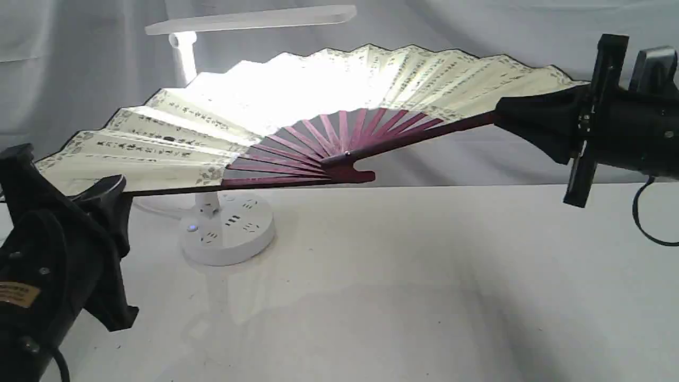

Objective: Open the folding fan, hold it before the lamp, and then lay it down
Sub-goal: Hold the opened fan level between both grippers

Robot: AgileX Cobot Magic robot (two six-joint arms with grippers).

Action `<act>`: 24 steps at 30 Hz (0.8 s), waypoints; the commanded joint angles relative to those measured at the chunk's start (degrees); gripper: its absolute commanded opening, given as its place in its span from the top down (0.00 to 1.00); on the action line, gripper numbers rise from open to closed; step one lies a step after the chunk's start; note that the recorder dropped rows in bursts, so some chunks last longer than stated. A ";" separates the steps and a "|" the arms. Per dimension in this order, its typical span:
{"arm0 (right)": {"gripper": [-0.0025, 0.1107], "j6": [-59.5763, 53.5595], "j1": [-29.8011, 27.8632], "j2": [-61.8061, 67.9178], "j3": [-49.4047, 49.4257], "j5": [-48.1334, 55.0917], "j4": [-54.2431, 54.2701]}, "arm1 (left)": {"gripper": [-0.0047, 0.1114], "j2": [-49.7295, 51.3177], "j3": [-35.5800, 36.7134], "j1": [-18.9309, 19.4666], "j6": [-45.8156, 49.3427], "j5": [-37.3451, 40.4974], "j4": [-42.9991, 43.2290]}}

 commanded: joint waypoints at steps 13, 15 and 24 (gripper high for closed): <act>0.98 1.84 -0.52 -4.38 0.11 -5.09 -1.31 | 0.96 -4.81 -0.45 0.94 -2.21 -2.11 -8.09; 0.98 1.84 -0.52 -4.51 0.11 -5.07 -1.31 | 0.96 -4.93 -0.45 0.94 -2.21 -1.93 -8.22; 0.98 1.84 -0.52 -4.51 0.11 -4.66 -1.31 | 0.96 -4.93 -0.45 0.94 -2.21 -1.82 -9.50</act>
